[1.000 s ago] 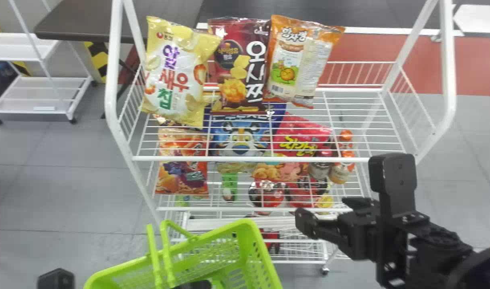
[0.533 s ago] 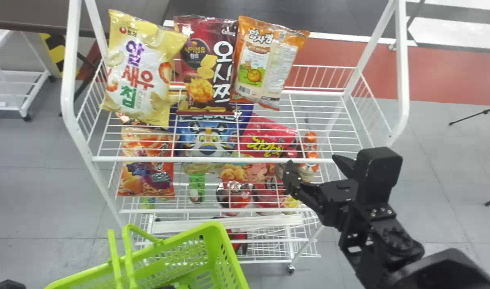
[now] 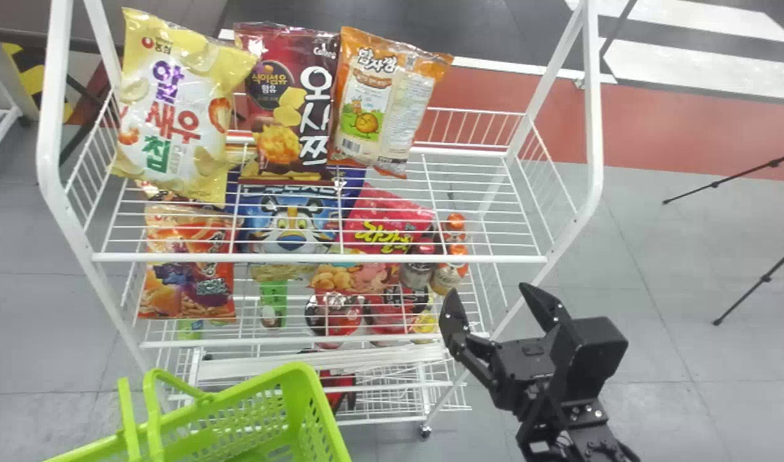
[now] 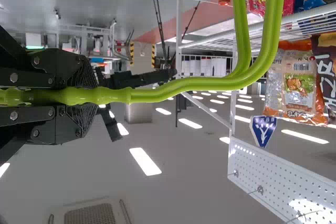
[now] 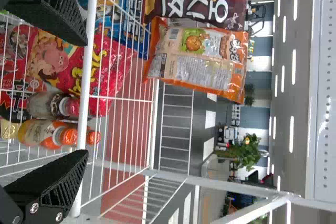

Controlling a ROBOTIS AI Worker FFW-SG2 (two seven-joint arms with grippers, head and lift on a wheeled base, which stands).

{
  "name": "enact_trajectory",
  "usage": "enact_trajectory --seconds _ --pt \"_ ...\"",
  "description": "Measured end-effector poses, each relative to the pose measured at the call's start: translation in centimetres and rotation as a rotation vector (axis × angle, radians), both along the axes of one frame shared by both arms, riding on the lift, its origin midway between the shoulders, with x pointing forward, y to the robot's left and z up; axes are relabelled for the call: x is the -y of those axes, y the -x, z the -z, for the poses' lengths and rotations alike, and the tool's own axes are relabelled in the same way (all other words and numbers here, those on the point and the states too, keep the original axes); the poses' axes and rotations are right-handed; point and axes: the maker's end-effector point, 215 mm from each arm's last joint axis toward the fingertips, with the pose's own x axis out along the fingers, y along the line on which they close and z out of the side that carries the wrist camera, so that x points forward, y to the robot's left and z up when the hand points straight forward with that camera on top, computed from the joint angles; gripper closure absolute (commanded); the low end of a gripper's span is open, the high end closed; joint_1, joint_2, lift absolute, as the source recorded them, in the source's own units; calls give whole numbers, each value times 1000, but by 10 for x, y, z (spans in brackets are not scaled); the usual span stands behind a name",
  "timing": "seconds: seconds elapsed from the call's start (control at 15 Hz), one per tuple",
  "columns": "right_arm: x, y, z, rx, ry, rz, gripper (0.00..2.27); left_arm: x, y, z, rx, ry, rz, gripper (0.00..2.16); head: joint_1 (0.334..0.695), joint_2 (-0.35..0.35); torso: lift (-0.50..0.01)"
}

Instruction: Hold basket handle with left hand then pick Gkobukchip with right hand and place into basket

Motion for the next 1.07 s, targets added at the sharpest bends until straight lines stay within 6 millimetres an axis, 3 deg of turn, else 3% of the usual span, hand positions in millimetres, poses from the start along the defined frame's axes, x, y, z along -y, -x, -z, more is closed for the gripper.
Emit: enact_trajectory --seconds 0.33,0.6,1.07 --pt "17 6 -1 44 -24 13 60 -2 0 2 -7 2 -6 1889 695 -269 0" --pt "15 10 5 29 -69 -65 60 -2 1 3 -10 4 -7 1889 695 -267 0" --pt "23 13 7 23 -74 -46 60 -3 2 5 -15 3 -10 1889 695 -285 0"
